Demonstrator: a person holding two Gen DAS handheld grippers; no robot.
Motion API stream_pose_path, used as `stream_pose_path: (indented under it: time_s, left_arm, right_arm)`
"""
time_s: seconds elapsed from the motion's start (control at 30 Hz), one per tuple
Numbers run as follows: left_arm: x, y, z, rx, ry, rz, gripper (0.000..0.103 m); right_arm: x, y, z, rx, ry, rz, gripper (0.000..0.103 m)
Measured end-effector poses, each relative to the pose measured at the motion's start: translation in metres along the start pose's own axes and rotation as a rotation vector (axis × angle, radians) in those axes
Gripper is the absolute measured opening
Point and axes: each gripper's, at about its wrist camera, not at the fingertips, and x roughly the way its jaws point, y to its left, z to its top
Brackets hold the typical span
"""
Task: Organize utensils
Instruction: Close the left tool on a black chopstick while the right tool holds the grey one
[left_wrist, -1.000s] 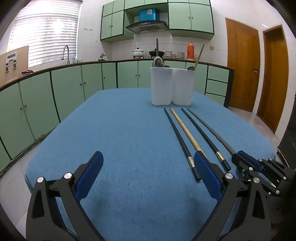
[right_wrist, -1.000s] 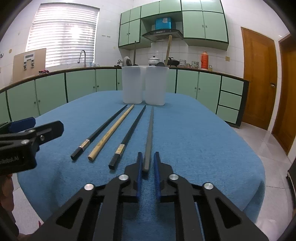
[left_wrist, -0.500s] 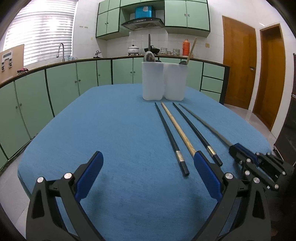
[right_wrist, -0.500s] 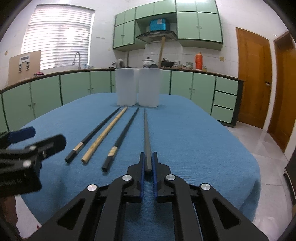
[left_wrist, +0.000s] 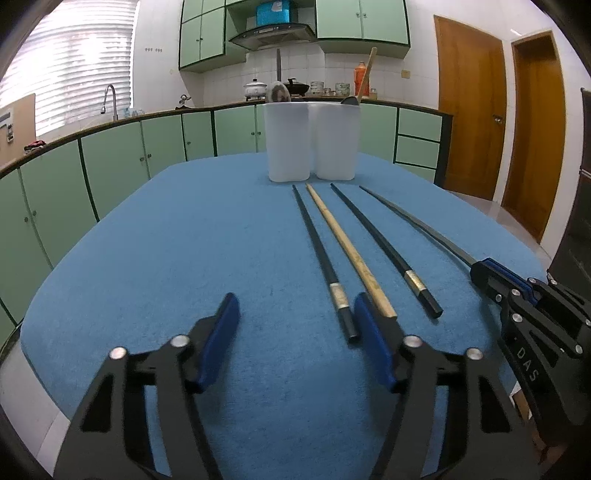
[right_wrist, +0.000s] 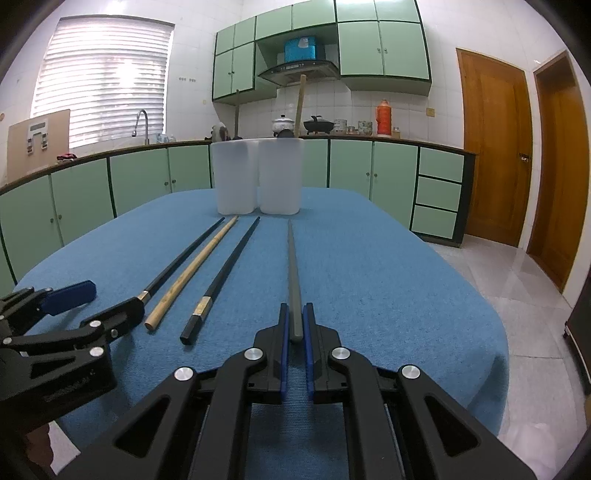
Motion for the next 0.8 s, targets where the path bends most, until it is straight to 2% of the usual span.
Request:
stream_pose_path:
  time_s: [0.23, 0.3, 0.43, 0.67, 0.8]
  left_arm:
    - [-0.002, -0.008, 0.0, -0.007, -0.003, -0.025, 0.032]
    - [-0.002, -0.01, 0.0, -0.006, -0.004, -0.019, 0.019]
    - [-0.002, -0.013, 0.001, -0.005, -0.003, -0.006, 0.007]
    - [-0.004, -0.013, 0.002, -0.008, -0.005, -0.003, 0.006]
    - [-0.017, -0.014, 0.009, 0.008, -0.051, 0.008, 0.006]
  right_arm:
    - [-0.004, -0.004, 0.0, 0.009, -0.009, 0.003, 0.007]
    - [-0.005, -0.005, 0.0, 0.012, -0.012, 0.002, 0.007]
    - [-0.007, -0.007, 0.0, 0.016, -0.014, 0.001, 0.007]
    - [-0.011, -0.009, 0.001, 0.013, -0.027, -0.004, 0.007]
    - [-0.016, -0.013, 0.007, 0.009, -0.048, -0.01, 0.007]
